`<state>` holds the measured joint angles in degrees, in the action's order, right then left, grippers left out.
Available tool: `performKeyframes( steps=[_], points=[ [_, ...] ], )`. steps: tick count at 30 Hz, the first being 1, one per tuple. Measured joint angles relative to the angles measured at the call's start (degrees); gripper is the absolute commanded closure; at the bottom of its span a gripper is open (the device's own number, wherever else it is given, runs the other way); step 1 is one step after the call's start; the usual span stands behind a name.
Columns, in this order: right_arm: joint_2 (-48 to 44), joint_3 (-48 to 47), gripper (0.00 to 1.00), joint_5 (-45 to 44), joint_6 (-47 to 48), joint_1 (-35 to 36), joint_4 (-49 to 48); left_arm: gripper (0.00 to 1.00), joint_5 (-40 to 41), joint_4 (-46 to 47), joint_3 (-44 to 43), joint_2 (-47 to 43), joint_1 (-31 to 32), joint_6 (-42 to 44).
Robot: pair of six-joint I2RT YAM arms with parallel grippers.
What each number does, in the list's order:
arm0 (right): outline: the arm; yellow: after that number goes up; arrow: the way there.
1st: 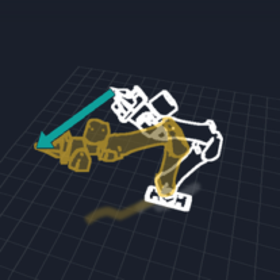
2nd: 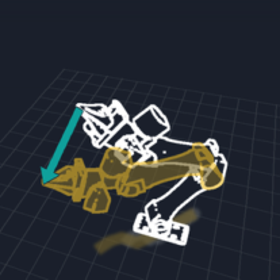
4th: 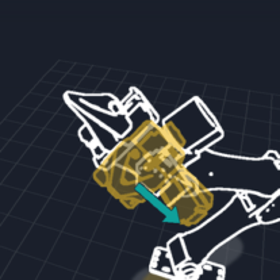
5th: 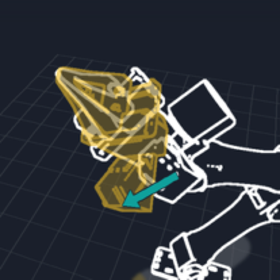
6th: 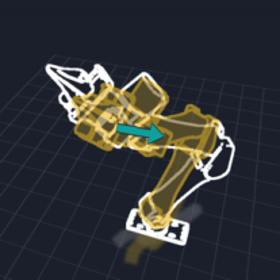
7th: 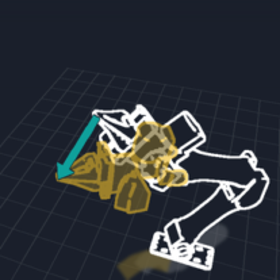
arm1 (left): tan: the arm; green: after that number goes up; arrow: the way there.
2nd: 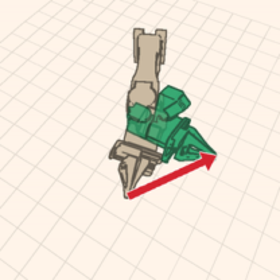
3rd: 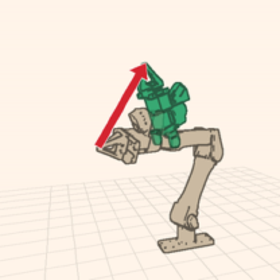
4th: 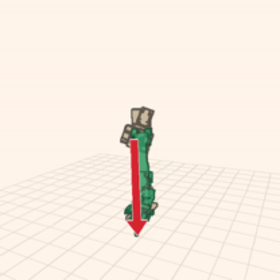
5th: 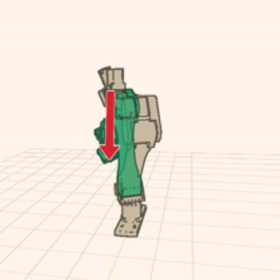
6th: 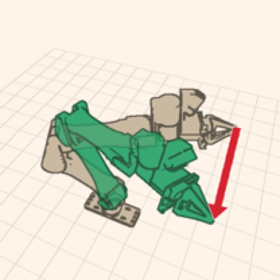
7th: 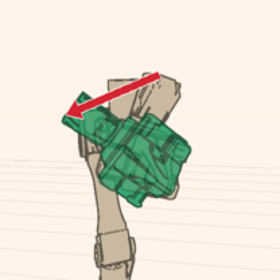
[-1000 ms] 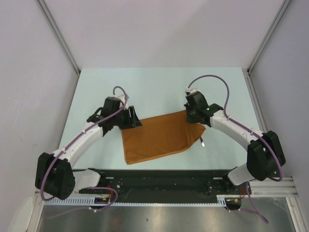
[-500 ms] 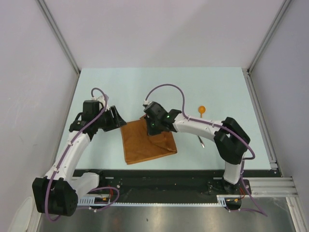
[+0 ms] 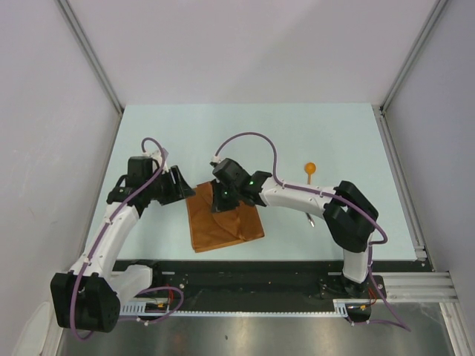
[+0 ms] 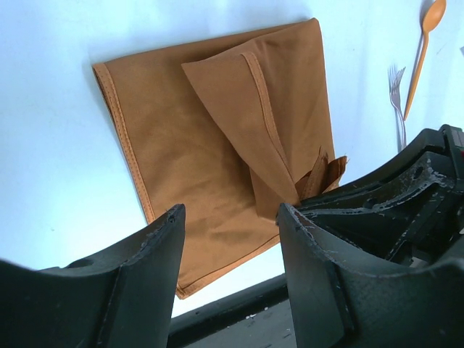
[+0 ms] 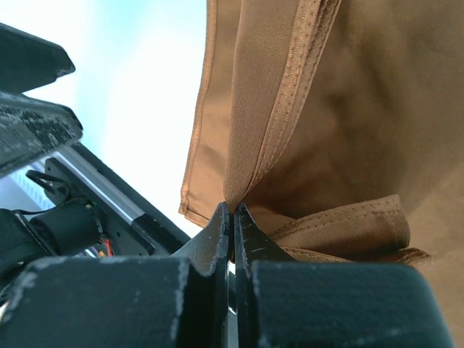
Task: Fold the napkin into a case and place the utensils inside
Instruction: Fold the rectangle-folded napkin at the center of the board.
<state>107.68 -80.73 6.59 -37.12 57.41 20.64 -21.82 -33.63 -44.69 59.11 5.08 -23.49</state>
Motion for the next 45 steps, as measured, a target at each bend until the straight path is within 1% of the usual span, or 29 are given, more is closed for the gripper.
performKeyframes(
  steps=[20, 45],
  points=[
    [5.35, -3.21, 1.0, 1.88, -3.17, 0.13, -1.51, 0.41, 0.2, 0.02, 0.81, 0.0, -0.37, -0.46],
    [9.49, -5.77, 1.0, 3.21, -3.43, 0.13, -2.54, 0.41, 0.59, -0.02, 0.81, -0.31, -0.39, -0.46]
  ],
)
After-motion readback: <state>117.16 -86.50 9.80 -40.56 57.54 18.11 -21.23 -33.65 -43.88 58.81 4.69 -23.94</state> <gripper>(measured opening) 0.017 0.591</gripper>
